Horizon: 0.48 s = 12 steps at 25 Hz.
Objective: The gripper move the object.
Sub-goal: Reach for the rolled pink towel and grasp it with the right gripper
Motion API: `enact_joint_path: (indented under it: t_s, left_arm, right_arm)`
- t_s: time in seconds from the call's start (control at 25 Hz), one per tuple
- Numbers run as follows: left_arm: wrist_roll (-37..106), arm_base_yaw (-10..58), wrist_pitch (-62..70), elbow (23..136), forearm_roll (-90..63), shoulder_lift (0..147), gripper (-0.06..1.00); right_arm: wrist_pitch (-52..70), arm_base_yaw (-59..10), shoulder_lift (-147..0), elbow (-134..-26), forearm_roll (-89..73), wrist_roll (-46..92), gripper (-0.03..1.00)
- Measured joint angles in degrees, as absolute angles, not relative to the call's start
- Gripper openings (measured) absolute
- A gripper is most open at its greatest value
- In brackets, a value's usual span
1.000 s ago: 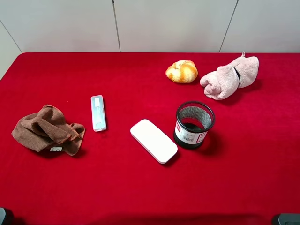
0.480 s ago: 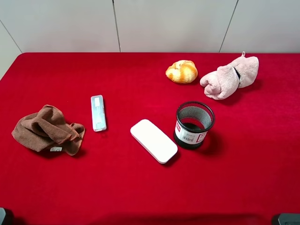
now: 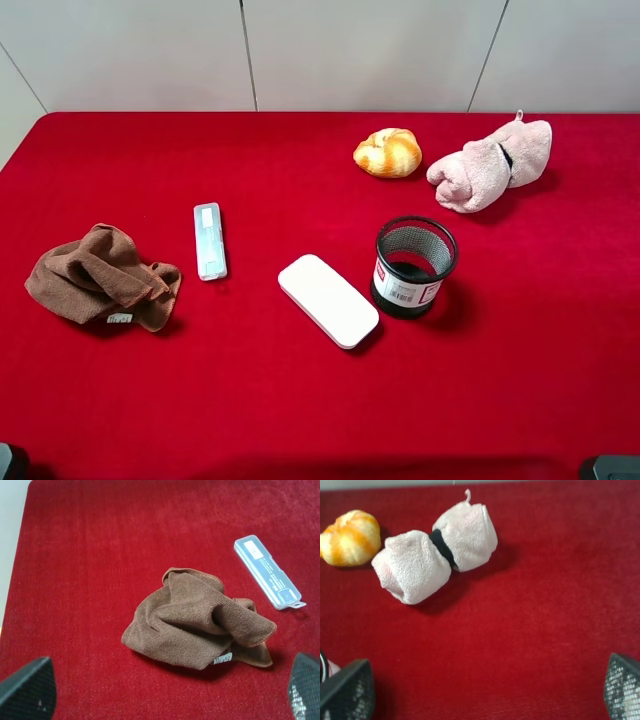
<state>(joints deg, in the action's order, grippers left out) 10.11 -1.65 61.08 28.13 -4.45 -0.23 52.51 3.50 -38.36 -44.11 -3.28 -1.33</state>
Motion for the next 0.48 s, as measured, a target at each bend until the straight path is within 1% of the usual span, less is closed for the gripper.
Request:
enact_joint_path:
  t_s: [0.28, 0.48]
  left_arm:
    - [10.11, -1.65, 61.08, 28.13, -4.45, -0.23, 0.92]
    - [10.11, -1.65, 61.08, 28.13, -4.45, -0.23, 0.92]
  right_arm:
    - [52.57, 3.50, -55.38, -54.36, -9.98, -3.09, 0.69]
    - [55.70, 3.50, -66.22, -62.51, -11.36, -6.72, 0.69]
